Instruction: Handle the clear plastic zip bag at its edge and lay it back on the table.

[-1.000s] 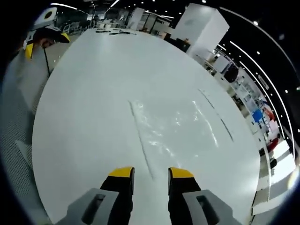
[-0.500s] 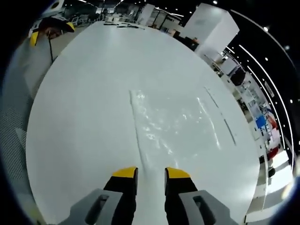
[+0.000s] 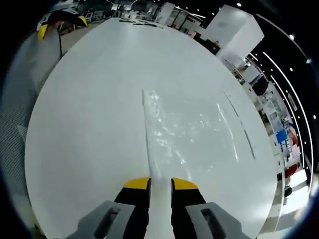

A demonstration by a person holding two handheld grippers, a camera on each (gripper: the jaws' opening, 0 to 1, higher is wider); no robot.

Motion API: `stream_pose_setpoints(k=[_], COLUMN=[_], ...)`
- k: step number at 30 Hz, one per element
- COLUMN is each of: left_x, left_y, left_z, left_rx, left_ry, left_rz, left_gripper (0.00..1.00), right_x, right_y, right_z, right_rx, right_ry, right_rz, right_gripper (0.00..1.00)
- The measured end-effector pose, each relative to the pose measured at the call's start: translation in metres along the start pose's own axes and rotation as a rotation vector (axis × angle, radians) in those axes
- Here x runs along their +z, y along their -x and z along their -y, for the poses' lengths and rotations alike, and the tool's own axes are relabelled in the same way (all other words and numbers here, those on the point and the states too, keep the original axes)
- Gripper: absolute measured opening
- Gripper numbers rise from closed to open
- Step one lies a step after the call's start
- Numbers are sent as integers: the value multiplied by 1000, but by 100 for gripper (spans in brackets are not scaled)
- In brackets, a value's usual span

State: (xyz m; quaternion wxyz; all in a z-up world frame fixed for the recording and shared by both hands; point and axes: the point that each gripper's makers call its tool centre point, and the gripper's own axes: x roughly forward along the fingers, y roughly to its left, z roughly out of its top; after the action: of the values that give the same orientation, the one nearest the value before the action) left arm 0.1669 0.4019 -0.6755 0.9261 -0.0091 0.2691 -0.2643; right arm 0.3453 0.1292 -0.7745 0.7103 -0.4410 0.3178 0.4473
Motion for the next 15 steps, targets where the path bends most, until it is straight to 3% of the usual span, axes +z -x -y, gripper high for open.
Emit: stream_pose_setpoints(k=[15], left_x=[-1], left_y=[0], left_z=[1], left_rx=[2], left_ry=[2], left_rz=[-12], left_gripper=[75], right_x=[-1], right_y=[-9], right_z=[1], right_rx=[75], right_ry=[4], right_rz=[-12], right_gripper=[0])
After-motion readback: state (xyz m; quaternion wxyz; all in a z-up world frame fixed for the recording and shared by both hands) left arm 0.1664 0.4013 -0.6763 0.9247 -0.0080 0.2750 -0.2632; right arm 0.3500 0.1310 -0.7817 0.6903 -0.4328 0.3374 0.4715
